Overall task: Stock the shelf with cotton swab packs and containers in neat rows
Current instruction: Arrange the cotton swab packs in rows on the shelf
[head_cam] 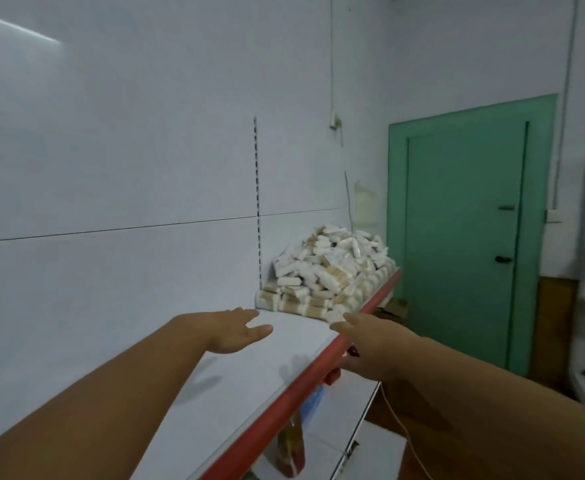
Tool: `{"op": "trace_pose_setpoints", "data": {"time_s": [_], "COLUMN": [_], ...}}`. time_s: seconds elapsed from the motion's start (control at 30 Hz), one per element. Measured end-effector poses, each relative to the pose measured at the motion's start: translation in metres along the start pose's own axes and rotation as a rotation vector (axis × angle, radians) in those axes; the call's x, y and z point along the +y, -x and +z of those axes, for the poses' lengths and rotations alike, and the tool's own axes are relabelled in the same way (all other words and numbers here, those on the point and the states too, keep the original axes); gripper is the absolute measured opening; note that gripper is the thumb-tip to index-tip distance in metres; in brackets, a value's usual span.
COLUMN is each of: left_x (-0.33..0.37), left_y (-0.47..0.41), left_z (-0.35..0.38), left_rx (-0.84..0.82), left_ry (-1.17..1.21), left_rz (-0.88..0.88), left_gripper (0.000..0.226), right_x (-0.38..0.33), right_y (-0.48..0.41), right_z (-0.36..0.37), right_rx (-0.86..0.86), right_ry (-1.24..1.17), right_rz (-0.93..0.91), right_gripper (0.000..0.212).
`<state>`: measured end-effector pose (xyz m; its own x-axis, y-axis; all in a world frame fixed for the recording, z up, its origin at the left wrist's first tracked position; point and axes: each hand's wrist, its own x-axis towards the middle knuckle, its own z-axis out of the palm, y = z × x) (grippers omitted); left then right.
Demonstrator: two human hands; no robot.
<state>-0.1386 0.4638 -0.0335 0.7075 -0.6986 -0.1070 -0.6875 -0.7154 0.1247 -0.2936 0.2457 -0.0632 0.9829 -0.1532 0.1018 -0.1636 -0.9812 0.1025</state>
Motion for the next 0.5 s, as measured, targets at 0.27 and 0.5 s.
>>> {"op": "trace_pose_setpoints", "data": {"time_s": [0.27,0.5], "left_x": [0.050,0.081], "left_y": [-0.222,-0.331], "left_z": [0.002,0.016], "left_rx": [0.294,0.508], "left_ry": [0.251,0.031], "left_rz": [0.238,0.446], "left_gripper": [0.045,0.066], "right_x": [0.146,0.236], "right_y": [-0.121,-0.221], "right_z": [-0.005,0.019], "right_rx": [0.113,0.154], "right_ry": [-0.018,-0.212], "right_rz": [0.123,0.042], "right_gripper": [0.059,0.044]}}
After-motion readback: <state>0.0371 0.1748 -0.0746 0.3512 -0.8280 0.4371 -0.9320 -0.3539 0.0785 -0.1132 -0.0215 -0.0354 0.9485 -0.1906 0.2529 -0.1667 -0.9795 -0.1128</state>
